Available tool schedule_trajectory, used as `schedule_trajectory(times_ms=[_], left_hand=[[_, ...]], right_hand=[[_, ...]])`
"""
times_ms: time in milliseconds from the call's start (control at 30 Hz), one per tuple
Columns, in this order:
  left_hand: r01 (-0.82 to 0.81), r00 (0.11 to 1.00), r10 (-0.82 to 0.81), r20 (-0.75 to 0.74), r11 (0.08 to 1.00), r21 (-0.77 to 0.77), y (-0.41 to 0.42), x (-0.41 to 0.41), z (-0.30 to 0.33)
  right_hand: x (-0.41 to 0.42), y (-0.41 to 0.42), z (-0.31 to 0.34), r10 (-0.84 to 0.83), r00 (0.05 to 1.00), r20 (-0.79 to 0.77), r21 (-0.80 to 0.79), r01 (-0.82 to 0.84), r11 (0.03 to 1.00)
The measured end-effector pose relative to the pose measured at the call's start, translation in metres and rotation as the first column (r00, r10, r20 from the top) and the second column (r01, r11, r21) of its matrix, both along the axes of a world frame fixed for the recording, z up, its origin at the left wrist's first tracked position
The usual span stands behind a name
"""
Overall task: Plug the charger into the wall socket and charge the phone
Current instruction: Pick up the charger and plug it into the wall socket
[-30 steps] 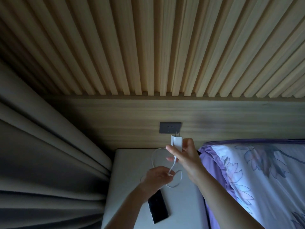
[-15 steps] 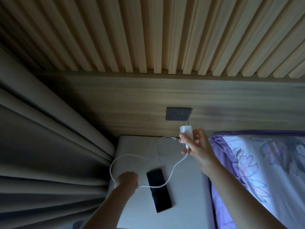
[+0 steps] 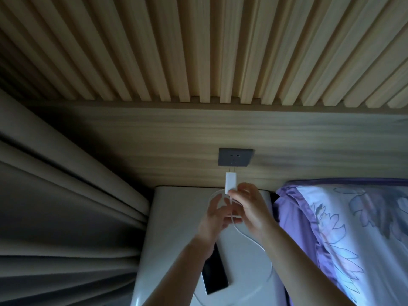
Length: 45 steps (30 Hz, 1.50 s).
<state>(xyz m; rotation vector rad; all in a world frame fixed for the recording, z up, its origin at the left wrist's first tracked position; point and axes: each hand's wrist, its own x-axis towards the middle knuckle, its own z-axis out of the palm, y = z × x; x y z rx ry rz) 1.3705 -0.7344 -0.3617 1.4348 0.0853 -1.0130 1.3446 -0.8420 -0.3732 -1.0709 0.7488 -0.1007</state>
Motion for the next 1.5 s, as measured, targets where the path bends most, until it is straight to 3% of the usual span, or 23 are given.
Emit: schedule_trajectory(times_ms=[67, 300, 700, 867, 1500], left_hand=[[-0.092, 0.995, 0.092, 0.032, 0.996, -0.011, -0.005, 0.005, -0.002], [-0.086, 0.995, 0.088, 0.051, 0.995, -0.055, -0.027, 0.030, 0.002], [-0.141, 0.990, 0.142, -0.001, 0.983, -0.121, -0.046, 0.045, -0.003], [-0.145, 0.989, 0.145, -0.012, 0.987, -0.064, -0.049, 0.042, -0.008], [-0.248, 0.965, 0.256, 0.054, 0.962, -0.116, -0.055, 0.048, -0.011]], right_hand=[[0.004, -0.004, -0.002, -0.015, 1.000, 0.026, 0.010, 0.015, 1.000], [0.027, -0.018, 0.002, 0.045, 0.997, 0.063, -0.178, -0.033, 0.983], [0.022, -0.018, -0.016, -0.026, 0.988, 0.152, -0.153, 0.050, 0.987], [0.017, -0.018, -0.021, -0.050, 0.987, 0.156, -0.182, 0.079, 0.980], [0.030, -0.011, -0.025, -0.137, 0.978, 0.158, -0.125, 0.157, 0.980]])
